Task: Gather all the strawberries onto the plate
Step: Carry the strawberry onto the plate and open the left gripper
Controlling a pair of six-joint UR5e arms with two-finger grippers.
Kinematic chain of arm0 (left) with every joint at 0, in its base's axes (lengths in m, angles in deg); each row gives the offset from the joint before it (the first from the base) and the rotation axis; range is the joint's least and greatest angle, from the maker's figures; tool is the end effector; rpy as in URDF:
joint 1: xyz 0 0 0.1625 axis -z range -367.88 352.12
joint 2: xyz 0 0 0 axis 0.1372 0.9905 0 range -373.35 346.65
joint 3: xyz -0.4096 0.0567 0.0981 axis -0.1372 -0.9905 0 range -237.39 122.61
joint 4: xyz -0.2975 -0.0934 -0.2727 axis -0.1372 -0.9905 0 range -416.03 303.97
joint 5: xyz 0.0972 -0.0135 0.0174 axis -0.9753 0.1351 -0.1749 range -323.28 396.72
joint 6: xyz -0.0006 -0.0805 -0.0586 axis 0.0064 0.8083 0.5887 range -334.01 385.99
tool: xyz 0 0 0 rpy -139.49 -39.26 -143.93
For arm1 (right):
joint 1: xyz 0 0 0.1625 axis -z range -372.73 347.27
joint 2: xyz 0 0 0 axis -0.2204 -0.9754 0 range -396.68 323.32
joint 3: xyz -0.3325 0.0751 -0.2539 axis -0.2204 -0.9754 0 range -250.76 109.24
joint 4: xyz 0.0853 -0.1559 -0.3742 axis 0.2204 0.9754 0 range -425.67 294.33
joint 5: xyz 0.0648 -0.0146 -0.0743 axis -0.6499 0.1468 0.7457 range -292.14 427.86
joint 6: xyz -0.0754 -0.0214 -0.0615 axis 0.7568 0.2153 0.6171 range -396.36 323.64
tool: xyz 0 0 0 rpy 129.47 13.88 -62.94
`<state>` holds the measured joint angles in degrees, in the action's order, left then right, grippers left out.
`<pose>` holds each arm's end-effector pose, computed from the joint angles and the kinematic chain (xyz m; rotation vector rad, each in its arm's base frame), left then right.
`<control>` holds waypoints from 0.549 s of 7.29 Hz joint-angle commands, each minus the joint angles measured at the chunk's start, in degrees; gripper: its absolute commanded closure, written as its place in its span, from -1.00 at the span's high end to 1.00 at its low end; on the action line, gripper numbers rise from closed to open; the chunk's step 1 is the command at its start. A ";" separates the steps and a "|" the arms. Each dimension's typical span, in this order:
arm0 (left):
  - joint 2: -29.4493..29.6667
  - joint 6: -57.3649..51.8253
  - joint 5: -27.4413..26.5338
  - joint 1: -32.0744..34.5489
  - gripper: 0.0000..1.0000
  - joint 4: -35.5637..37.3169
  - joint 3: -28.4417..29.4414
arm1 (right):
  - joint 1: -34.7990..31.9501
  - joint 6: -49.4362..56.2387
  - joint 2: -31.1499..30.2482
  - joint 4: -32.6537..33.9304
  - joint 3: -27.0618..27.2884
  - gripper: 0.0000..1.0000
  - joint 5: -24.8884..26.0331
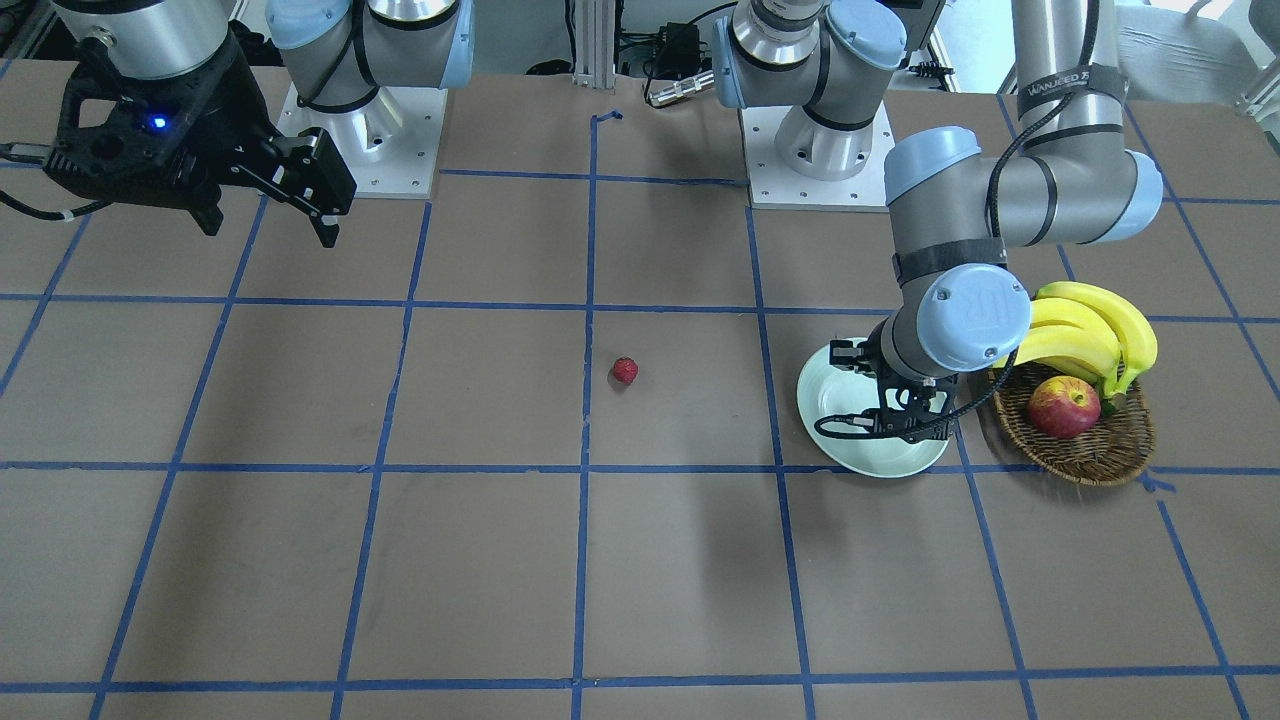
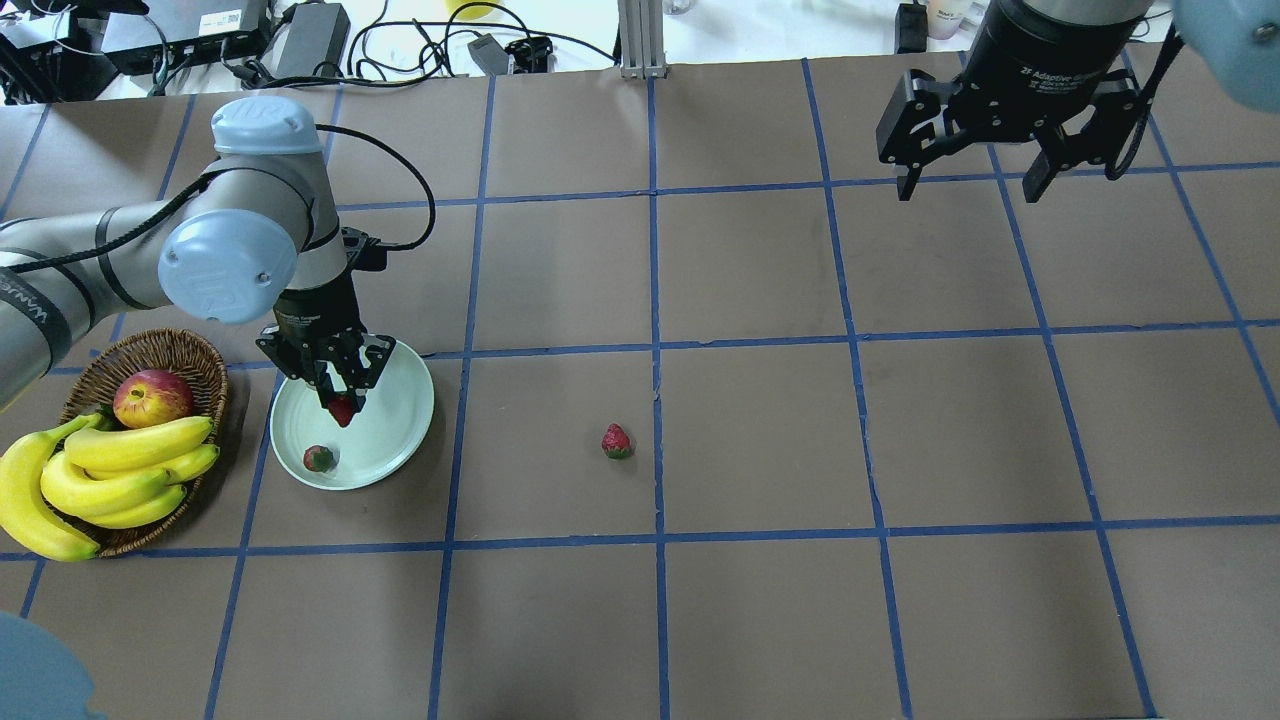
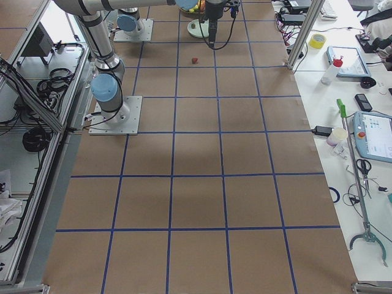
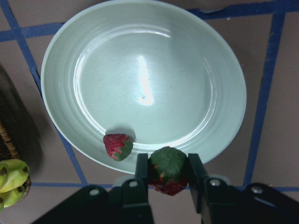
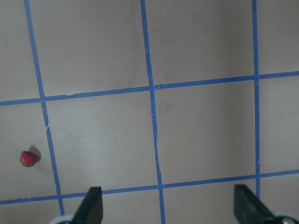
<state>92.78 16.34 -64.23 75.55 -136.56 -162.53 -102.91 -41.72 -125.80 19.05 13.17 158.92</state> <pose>-0.0555 -0.5193 0.2394 0.1336 2.9453 0.6018 0.1330 -0.4962 0.5232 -0.1413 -3.1198 -0.0015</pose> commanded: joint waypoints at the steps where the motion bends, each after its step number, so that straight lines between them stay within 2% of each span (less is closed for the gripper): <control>1: -0.04 -0.03 -0.12 -0.37 -0.70 0.29 -0.42 | 0.00 0.00 0.00 0.01 0.00 1.00 0.00; 2: 0.04 0.41 -0.03 -0.37 -0.08 0.29 -0.59 | 0.00 0.00 0.00 0.02 0.00 1.00 0.00; 3: 0.22 0.85 0.14 -0.37 0.75 0.29 -0.42 | 0.00 0.00 0.00 0.02 0.00 1.00 0.00; 4: 0.05 0.16 -0.12 -0.37 1.00 0.20 -0.68 | 0.00 0.00 0.00 0.02 0.00 1.00 0.00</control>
<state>92.89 16.83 -64.22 75.17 -136.30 -163.06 -102.91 -41.72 -125.80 19.06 13.17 158.92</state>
